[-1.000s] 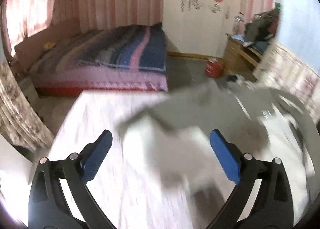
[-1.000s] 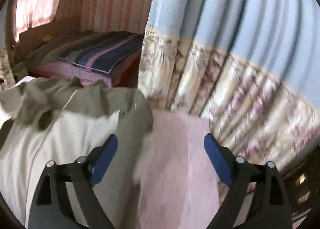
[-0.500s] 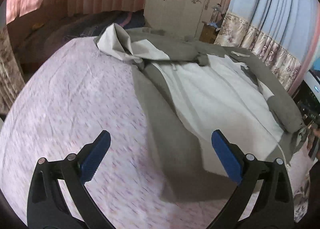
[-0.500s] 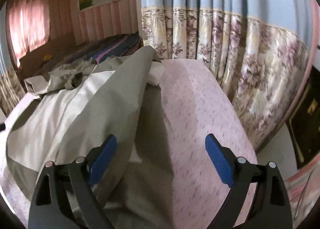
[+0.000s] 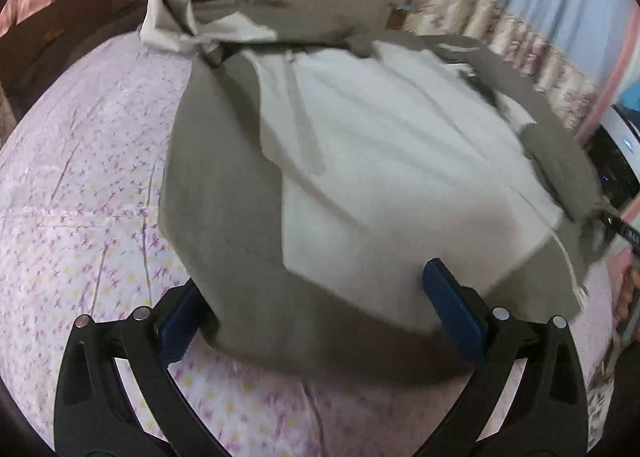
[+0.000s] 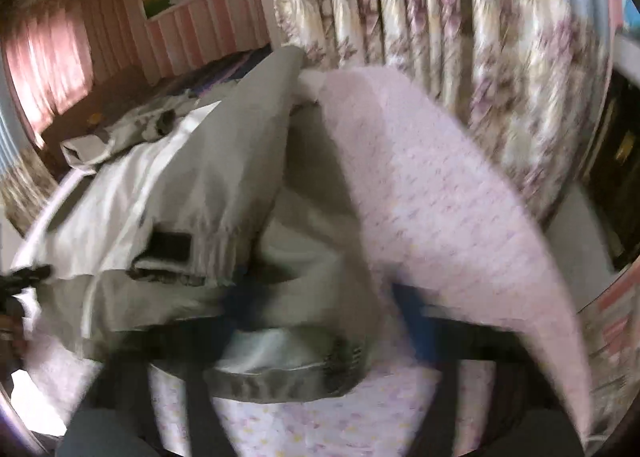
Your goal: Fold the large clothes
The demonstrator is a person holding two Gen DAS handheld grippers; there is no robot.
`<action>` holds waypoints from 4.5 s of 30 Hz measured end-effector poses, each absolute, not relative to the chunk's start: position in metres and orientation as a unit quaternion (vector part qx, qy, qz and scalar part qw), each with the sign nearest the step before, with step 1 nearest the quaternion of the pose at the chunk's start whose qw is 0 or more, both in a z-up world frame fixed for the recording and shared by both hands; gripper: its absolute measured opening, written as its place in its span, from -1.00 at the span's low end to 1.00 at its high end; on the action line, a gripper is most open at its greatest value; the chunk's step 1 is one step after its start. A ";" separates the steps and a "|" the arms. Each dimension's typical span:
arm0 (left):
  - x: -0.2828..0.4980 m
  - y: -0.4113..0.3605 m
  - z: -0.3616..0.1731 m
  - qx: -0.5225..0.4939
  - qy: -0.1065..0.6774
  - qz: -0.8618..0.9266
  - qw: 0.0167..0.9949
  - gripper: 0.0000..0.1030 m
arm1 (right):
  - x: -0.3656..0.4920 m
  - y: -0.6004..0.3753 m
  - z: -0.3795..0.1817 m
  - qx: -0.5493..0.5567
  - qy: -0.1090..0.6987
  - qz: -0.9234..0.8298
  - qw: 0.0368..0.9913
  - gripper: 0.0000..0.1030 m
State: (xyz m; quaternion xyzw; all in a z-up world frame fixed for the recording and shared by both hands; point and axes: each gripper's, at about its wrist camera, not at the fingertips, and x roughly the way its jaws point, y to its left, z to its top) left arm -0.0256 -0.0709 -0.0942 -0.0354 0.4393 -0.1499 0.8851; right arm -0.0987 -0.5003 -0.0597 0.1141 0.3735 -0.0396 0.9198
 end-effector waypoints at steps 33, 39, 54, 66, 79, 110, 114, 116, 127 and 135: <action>-0.055 0.076 -0.011 -0.037 0.358 -0.046 0.932 0.94 | -0.156 -0.456 0.010 0.121 0.260 -0.058 0.956 0.78; -0.043 0.064 0.007 -0.030 0.341 -0.057 0.938 0.94 | -0.127 -0.425 0.024 0.098 0.263 -0.030 0.959 0.81; -0.016 0.034 -0.024 -0.026 0.376 -0.079 0.923 0.94 | -0.052 -0.373 -0.031 0.084 0.366 0.051 0.926 -0.75; 0.005 0.031 -0.006 -0.023 0.360 -0.080 0.929 0.94 | -0.083 -0.528 0.013 0.010 0.305 -0.258 0.916 -0.91; 0.070 0.015 0.017 -0.016 0.357 -0.104 0.928 0.94 | -0.024 -0.511 0.064 -0.023 0.259 -0.237 0.936 0.61; 0.197 0.040 -0.014 -0.034 0.346 -0.053 0.936 0.94 | 0.257 -0.227 -0.049 0.048 0.361 0.065 0.929 0.31; 0.205 0.054 -0.018 -0.022 0.354 -0.052 0.934 0.94 | 0.275 -0.212 -0.054 0.039 0.377 0.105 0.919 -0.18; 0.209 0.061 -0.019 -0.015 0.358 -0.052 0.932 0.94 | 0.286 -0.205 -0.058 0.019 0.390 0.110 0.914 -0.83; 0.227 0.068 -0.015 -0.020 0.376 -0.050 0.925 0.94 | 0.263 -0.384 0.002 0.052 0.328 -0.035 0.943 -0.92; 0.276 0.030 -0.034 -0.056 0.418 -0.097 0.901 0.94 | 0.246 -0.426 -0.041 0.068 0.360 -0.048 0.929 -0.98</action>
